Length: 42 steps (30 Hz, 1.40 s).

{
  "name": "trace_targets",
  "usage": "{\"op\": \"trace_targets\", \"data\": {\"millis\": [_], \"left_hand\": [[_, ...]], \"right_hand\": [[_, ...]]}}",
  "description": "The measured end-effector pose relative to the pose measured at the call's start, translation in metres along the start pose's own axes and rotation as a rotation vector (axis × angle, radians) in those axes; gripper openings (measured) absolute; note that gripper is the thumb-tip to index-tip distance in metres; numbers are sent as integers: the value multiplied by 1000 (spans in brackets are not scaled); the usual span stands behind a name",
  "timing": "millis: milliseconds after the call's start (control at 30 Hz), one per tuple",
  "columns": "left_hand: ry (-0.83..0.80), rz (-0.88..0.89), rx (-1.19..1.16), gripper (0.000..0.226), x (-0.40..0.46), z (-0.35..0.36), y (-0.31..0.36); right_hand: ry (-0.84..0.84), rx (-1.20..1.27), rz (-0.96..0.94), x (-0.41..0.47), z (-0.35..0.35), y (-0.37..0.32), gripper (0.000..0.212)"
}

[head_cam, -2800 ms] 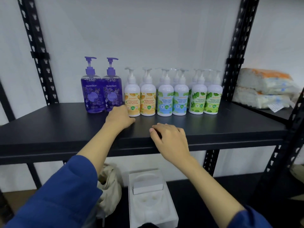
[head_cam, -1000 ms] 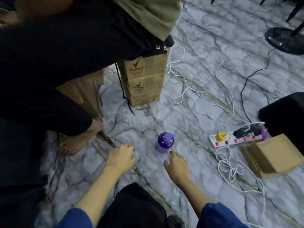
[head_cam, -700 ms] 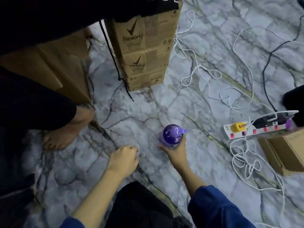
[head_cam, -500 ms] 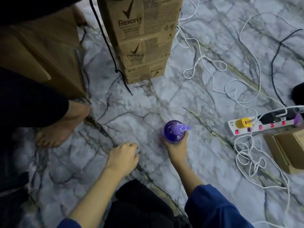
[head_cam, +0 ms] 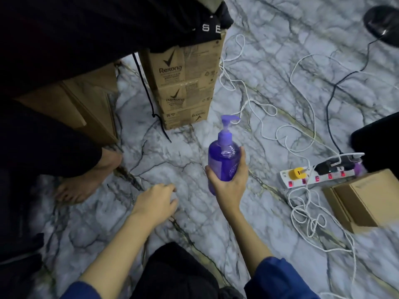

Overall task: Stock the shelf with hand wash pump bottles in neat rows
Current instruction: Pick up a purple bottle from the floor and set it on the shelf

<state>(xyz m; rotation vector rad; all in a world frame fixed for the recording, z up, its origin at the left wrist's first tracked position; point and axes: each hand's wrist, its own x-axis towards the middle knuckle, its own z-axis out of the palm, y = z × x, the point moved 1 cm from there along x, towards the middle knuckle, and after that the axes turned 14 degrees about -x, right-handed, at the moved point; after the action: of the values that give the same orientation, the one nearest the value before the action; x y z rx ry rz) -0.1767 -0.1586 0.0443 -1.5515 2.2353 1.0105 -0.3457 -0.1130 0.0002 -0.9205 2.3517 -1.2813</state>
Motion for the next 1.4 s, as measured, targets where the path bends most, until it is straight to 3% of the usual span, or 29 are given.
{"op": "trace_targets", "data": {"millis": [433, 867, 1133, 1400], "left_hand": [[210, -100, 161, 38, -130, -114, 47], [601, -461, 175, 42, -398, -226, 13], [912, -723, 158, 37, -568, -247, -2], [1065, -1049, 25, 42, -704, -195, -17]], "right_hand": [[31, 124, -462, -48, -97, -178, 90], [-186, 468, -754, -205, -143, -362, 91], [-475, 692, -956, -308, -156, -455, 94], [-838, 890, -1052, -431, -178, -504, 95]]}}
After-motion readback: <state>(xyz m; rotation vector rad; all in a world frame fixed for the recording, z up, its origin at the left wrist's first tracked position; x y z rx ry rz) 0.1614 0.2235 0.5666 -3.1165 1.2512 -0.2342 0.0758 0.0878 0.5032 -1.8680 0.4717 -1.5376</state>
